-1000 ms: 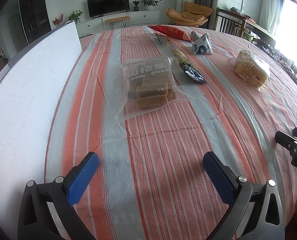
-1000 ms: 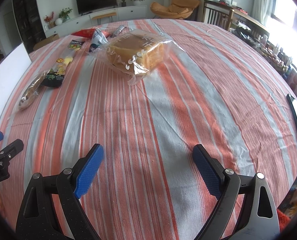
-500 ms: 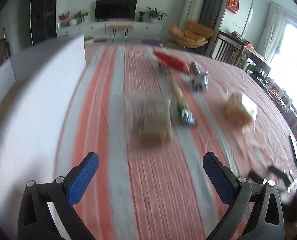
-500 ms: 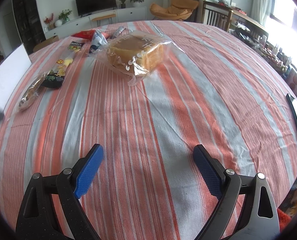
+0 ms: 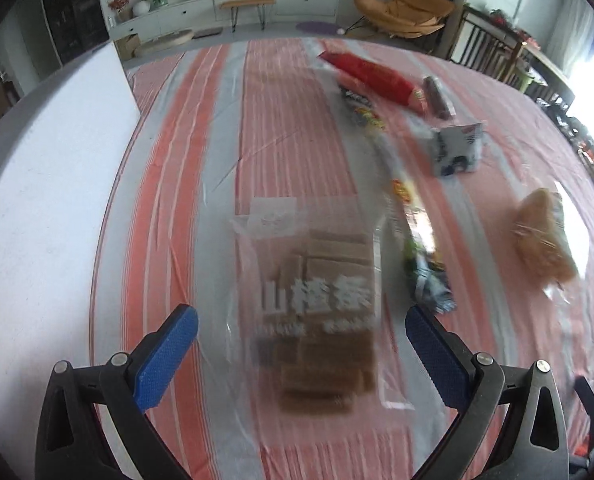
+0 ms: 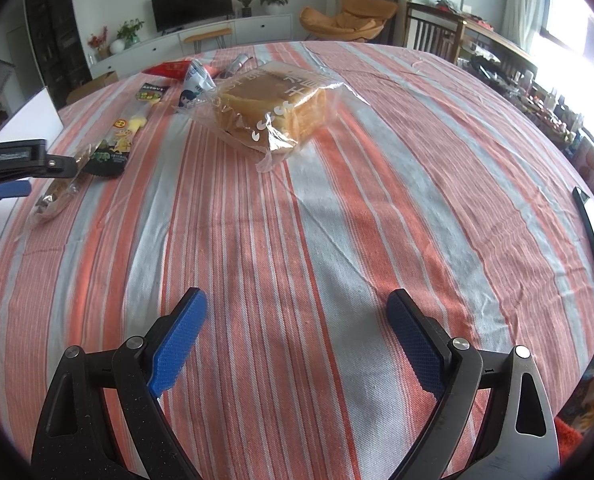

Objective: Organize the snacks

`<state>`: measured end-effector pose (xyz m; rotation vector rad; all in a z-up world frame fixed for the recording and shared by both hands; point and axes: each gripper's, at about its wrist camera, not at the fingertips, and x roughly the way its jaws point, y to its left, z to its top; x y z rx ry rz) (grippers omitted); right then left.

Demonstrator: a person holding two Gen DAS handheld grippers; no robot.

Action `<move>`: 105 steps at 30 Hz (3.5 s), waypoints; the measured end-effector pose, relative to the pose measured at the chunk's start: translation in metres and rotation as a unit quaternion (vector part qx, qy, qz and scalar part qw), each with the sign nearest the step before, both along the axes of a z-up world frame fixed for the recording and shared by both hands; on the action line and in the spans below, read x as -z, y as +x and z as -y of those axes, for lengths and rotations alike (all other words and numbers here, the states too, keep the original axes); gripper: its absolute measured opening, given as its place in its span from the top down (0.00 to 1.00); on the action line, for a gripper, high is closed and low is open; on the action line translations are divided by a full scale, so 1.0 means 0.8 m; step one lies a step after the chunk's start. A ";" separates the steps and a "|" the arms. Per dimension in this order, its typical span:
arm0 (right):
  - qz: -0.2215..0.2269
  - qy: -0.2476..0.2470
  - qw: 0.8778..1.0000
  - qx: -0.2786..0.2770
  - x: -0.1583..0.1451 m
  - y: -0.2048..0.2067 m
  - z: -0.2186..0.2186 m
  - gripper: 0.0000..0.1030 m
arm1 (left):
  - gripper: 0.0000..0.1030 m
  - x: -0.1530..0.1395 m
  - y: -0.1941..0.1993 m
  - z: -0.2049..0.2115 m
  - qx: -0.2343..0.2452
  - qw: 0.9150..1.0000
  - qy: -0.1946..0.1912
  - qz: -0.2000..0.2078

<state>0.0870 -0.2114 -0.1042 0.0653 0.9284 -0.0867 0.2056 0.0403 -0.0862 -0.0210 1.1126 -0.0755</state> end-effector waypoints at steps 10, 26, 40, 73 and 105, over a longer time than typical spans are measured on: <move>0.000 0.000 1.000 0.000 0.000 0.000 0.000 0.09 | 0.22 0.014 -0.009 -0.002 -0.024 0.999 0.021 0.028; 0.000 0.000 1.000 0.000 0.000 0.000 0.000 0.09 | 0.14 0.006 -0.131 0.020 0.026 0.996 0.060 0.061; 0.002 -0.001 1.000 0.000 -0.001 -0.001 -0.001 0.09 | 0.00 0.019 -0.117 0.000 -0.010 0.997 0.024 0.078; -0.086 0.065 0.991 -0.082 -0.038 0.334 -0.087 0.92 | 0.00 0.018 -0.117 0.000 -0.009 0.997 0.023 0.079; -0.056 0.135 0.987 -0.062 -0.045 0.346 -0.080 0.41 | 0.00 0.018 -0.118 0.000 -0.009 0.997 0.024 0.080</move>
